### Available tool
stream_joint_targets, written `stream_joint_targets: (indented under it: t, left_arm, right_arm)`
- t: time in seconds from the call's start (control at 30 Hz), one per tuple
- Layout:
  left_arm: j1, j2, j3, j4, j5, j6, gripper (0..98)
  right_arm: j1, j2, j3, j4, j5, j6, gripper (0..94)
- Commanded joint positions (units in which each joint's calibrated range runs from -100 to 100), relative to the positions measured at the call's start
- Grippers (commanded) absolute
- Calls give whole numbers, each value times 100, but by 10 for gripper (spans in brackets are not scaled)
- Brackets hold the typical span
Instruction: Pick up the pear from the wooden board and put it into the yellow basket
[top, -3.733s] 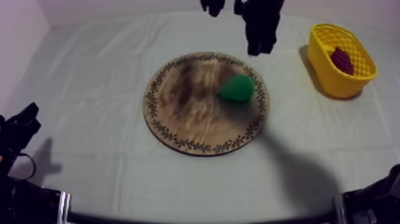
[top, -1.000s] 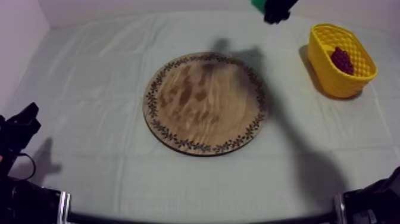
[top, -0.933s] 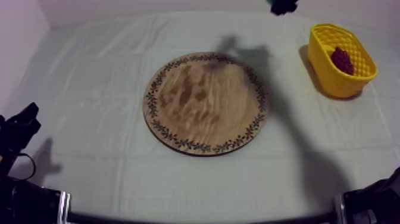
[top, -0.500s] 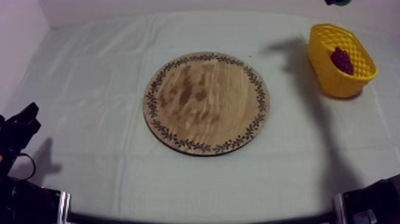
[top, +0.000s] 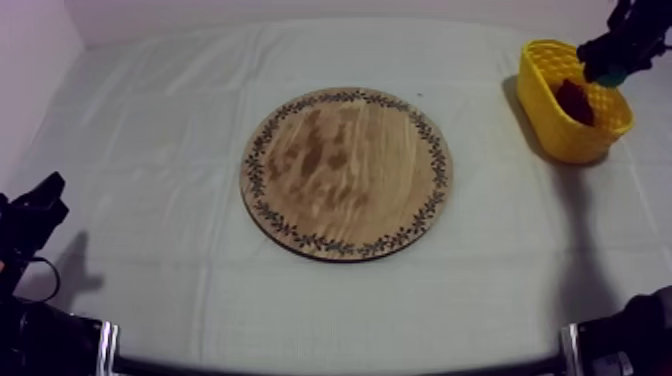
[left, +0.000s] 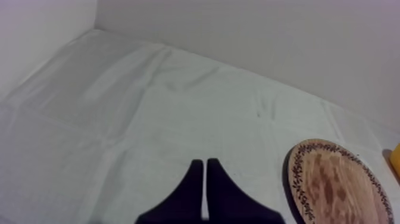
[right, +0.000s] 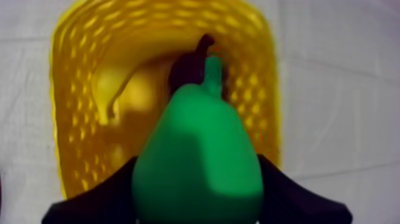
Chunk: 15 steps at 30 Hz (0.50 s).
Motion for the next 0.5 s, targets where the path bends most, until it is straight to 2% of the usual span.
stream_joint_targets:
  t: [0.0,0.27,0.47]
  left_arm:
    - [1,0,0,-2,-1,-1,1]
    - [1,0,0,-2,-1,-1,1]
    - [1,0,0,-2,-1,-1,1]
  right_arm:
    - [-30,69,256,-96,-79,24,512]
    - [-69,487,237,-588,-574,448,613]
    - [17,336,-43,-622,-732,519,632]
